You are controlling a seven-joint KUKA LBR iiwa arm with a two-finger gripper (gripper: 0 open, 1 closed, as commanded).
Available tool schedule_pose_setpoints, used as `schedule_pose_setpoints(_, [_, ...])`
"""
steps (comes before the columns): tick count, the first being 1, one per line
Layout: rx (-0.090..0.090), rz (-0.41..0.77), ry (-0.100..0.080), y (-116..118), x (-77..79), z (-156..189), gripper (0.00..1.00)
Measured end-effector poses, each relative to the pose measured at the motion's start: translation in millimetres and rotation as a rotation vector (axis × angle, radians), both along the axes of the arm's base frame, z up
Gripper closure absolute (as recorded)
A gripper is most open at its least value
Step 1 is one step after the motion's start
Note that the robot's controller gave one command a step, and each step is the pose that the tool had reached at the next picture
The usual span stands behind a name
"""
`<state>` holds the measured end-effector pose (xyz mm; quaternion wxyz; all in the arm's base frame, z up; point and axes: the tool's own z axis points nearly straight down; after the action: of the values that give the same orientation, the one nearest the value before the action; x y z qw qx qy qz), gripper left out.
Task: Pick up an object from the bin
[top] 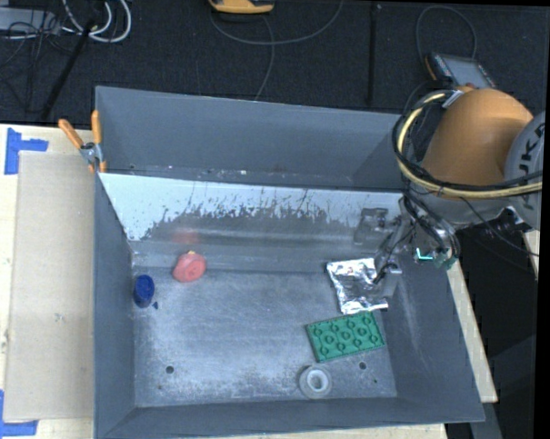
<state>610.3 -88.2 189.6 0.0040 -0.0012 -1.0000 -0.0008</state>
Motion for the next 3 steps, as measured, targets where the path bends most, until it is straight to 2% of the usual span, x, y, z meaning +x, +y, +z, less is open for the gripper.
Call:
schedule_pose_setpoints(1, [0.001,0.200,-0.002,-50,-96.3,-123,0.00])
schedule_pose_setpoints(2, [0.001,0.185,-0.007,-26,-110.7,-89,0.00])
schedule_pose_setpoints(3, [-0.001,0.175,-0.011,-23,-93.5,-74,0.00])
